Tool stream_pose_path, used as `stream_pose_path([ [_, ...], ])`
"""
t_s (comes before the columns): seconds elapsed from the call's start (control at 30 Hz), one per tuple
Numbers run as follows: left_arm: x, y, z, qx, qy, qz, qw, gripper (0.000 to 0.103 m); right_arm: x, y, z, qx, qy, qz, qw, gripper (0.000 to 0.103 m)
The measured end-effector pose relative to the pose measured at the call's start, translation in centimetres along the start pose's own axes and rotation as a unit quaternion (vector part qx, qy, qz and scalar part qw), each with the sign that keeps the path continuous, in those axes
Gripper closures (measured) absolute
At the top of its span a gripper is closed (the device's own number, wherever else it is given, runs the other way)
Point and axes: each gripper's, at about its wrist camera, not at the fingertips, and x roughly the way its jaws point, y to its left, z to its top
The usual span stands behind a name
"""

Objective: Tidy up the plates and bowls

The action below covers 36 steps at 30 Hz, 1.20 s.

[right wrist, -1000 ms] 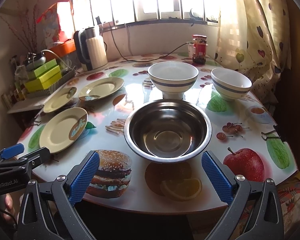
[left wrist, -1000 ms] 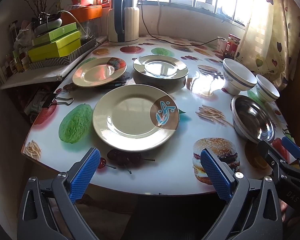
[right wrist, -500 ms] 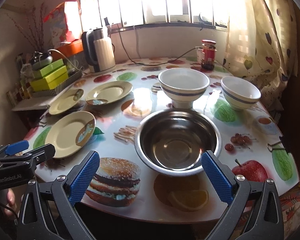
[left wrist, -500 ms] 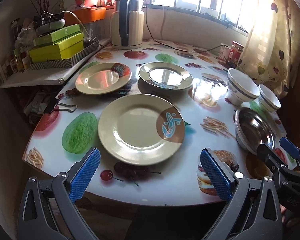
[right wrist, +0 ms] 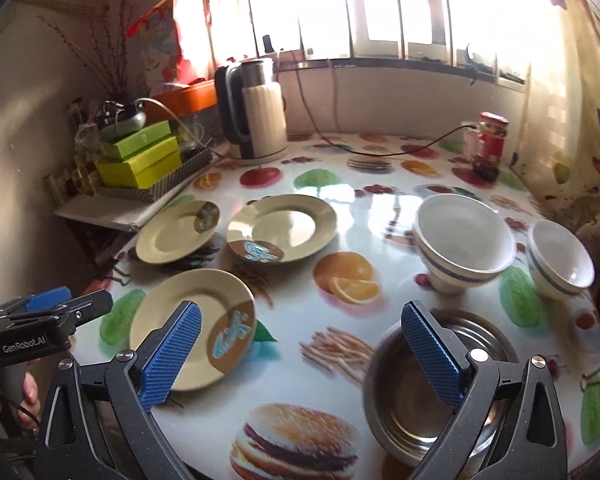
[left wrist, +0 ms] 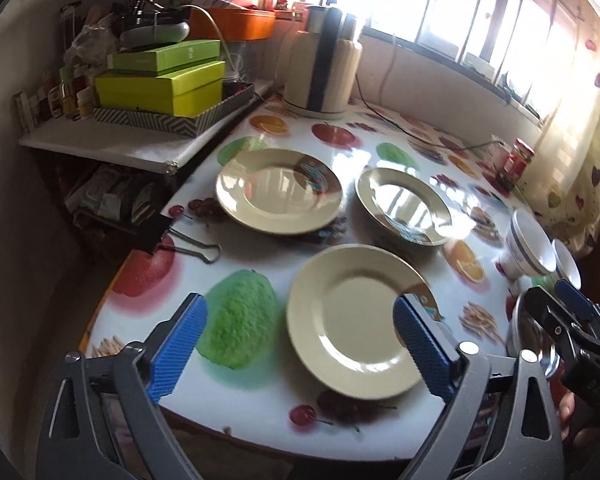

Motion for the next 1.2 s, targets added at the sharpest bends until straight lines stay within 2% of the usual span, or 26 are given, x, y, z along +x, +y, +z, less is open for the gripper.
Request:
stream_pose_path([
  [0.13, 0.6, 1.9, 1.6, -0.018, 0.001, 0.005, 0.9998, 0.015, 1.4, 1.3, 2.0, -0.008, -0.003, 0.013, 1.000, 0.003],
  [0.2, 0.9, 2.9, 2.4, -0.025, -0.001, 0.006, 0.9997, 0.025, 2.2, 1.9, 3.1, -0.013, -0.002, 0.023, 1.000, 0.003],
  [0.3, 1.5, 4.3, 3.5, -0.038, 0.000, 0.009, 0.9992, 0.027, 3.4, 2.6, 4.7, -0.010, -0.002, 0.030, 1.000, 0.014],
  [0.47, 2.7, 6.1, 5.1, -0.053, -0.001, 0.008, 0.9986, 0.032, 6.6, 4.2, 7.1, -0.022, 0.014, 0.049, 0.998, 0.015],
  [0.53, 3.5, 6.6, 5.8, -0.059, 0.003, 0.007, 0.9982, 0.036, 8.1, 5.1, 7.9, -0.036, 0.019, 0.056, 0.998, 0.020],
  [0.57, 3.9, 6.9, 6.1, -0.062, 0.008, 0.006, 0.9981, 0.041, 8.8, 5.5, 8.2, -0.042, 0.023, 0.060, 0.997, 0.022],
  [0.67, 5.3, 7.4, 6.7, -0.061, 0.016, 0.007, 0.9980, 0.043, 10.9, 6.3, 9.3, -0.045, 0.035, 0.086, 0.995, 0.030],
  [0.77, 6.9, 8.1, 7.1, -0.077, 0.036, -0.008, 0.9964, 0.048, 13.4, 6.6, 10.4, -0.039, 0.057, 0.101, 0.992, 0.038],
  [0.87, 8.6, 8.6, 7.6, -0.082, 0.046, -0.002, 0.9956, 0.050, 15.8, 7.5, 10.9, -0.053, 0.081, 0.108, 0.989, 0.043],
  [1.0, 10.5, 9.2, 8.0, -0.090, 0.056, 0.002, 0.9943, 0.051, 18.7, 8.0, 10.9, -0.060, 0.106, 0.119, 0.985, 0.056],
  [1.13, 11.9, 9.8, 8.2, -0.101, 0.065, 0.007, 0.9928, 0.051, 21.1, 8.0, 11.0, -0.050, 0.130, 0.161, 0.977, 0.059],
  [1.2, 12.4, 9.9, 8.3, -0.100, 0.063, 0.007, 0.9930, 0.051, 21.9, 7.9, 11.2, -0.044, 0.133, 0.165, 0.976, 0.059],
])
